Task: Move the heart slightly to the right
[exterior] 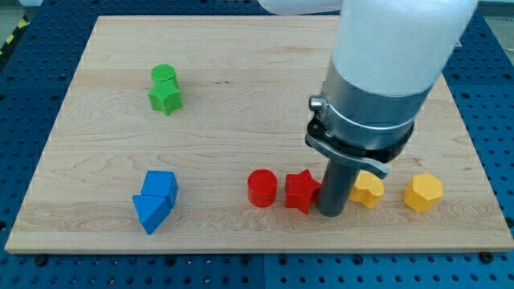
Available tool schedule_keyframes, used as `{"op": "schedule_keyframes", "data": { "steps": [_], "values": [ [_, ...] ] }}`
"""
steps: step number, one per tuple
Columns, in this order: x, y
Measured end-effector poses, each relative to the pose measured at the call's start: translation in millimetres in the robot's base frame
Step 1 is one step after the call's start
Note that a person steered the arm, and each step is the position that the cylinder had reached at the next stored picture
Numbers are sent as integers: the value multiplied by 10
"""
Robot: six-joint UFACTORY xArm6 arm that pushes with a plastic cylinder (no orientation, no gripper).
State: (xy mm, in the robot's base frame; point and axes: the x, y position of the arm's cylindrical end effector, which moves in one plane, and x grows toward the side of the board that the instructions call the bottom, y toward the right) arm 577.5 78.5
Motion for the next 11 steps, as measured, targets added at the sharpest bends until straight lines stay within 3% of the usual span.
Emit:
{"op": "schedule_keyframes", "data": {
  "steps": [3, 4, 8, 9, 11],
  "values": [
    [-25, -171],
    [-25, 16],
    [-25, 1036],
    [199, 1119],
    [221, 2153]
  ]
}}
